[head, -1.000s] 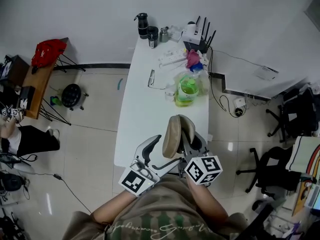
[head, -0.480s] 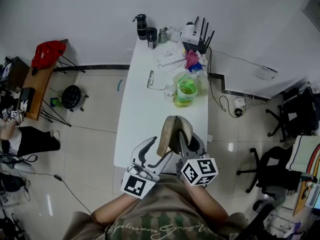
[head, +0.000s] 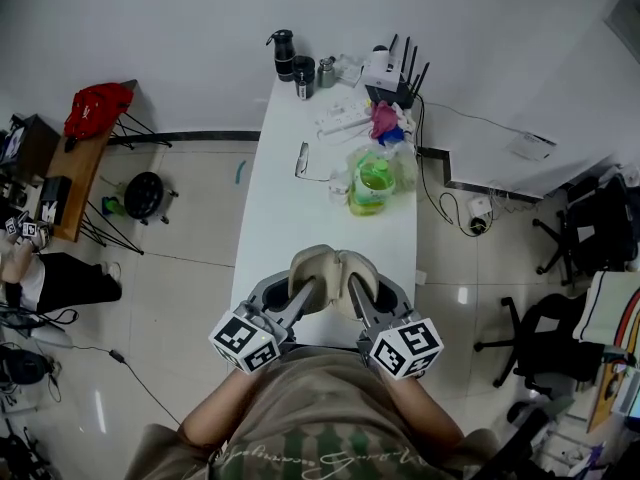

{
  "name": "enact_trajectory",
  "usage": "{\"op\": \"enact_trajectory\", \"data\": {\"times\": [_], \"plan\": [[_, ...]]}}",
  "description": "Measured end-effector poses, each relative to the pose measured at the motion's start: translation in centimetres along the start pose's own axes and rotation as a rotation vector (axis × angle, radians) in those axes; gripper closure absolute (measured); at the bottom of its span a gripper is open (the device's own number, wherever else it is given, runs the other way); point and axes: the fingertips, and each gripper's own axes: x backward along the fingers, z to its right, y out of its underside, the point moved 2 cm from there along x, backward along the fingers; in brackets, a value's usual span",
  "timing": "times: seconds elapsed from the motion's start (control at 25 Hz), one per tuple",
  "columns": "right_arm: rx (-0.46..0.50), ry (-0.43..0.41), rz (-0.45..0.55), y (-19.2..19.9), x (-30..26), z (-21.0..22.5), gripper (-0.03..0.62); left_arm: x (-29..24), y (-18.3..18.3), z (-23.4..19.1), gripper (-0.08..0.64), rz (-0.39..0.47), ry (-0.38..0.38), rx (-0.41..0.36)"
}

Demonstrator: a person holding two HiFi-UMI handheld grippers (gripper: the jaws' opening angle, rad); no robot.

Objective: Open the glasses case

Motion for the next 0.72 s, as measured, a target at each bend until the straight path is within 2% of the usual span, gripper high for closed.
{"op": "enact_trajectory", "data": {"times": [0.12, 0.32, 0.44, 0.6, 0.72], "plan": [[-0.057, -0.130, -0.053, 1.0, 0.3, -0.6, 0.526, 0.7, 0.8, -0.4, 0.489, -0.055, 0.133, 0.129], [-0.289, -0.390, -0.117, 2.4, 0.8, -1.0, 0.526, 1.1, 1.6, 0.3, 0.494, -0.139, 0.330, 0.268], [-0.394, -0.536, -0.124, 2.0, 1.3, -2.1, 0.526, 1.4, 1.3, 1.1, 0.495, -0.121, 0.485, 0.412], [-0.487, -0.737, -0.125, 1.0, 2.0, -4.4, 0.526, 2.4, 0.3, 2.7, 0.497, -0.049, 0.679, 0.550], [-0.562, -0.863, -0.133, 0.5, 2.5, -5.7, 0.527, 3.0, -0.3, 3.7, 0.499, -0.022, 0.822, 0.680]]}}
